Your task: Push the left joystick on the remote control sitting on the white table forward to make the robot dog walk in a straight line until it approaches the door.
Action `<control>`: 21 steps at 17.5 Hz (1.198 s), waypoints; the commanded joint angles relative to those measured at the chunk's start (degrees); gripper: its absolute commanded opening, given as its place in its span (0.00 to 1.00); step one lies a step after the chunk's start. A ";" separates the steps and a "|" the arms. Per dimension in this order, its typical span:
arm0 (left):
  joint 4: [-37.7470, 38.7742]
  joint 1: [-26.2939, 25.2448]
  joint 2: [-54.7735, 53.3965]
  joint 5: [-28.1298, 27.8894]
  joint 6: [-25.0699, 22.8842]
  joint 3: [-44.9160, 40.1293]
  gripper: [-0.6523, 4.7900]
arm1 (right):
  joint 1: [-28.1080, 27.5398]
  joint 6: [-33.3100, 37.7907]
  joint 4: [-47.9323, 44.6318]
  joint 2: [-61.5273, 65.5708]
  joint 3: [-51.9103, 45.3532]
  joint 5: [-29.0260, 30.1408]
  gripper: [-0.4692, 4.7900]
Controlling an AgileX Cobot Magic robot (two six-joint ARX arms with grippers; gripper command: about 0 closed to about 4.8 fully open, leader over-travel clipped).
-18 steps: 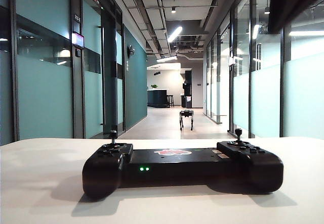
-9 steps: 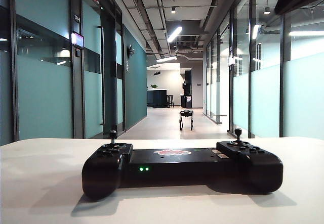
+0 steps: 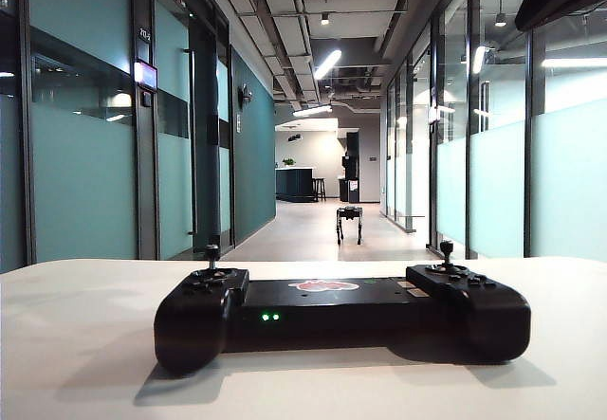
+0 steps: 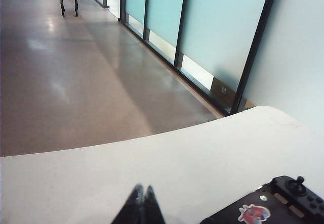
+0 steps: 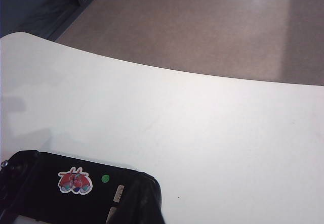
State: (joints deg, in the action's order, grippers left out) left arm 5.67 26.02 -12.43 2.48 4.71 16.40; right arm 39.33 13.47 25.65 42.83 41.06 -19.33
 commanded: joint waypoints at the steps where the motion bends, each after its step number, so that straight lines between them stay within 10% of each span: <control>1: -1.33 -0.04 1.20 -1.49 -1.77 -0.22 0.11 | 0.02 0.17 -0.61 -0.24 0.20 -0.07 0.09; 13: -4.68 -18.27 12.20 2.84 -2.54 -8.52 0.11 | 0.00 0.17 -0.57 -0.28 0.20 -0.13 0.09; 21: -9.38 -21.73 12.20 2.67 -2.99 -16.00 0.11 | 0.02 0.17 -0.59 -0.28 0.20 -0.07 0.09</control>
State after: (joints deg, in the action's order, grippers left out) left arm -2.92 4.38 -0.21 4.95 2.17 0.38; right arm 39.33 13.47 26.00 42.78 41.06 -19.31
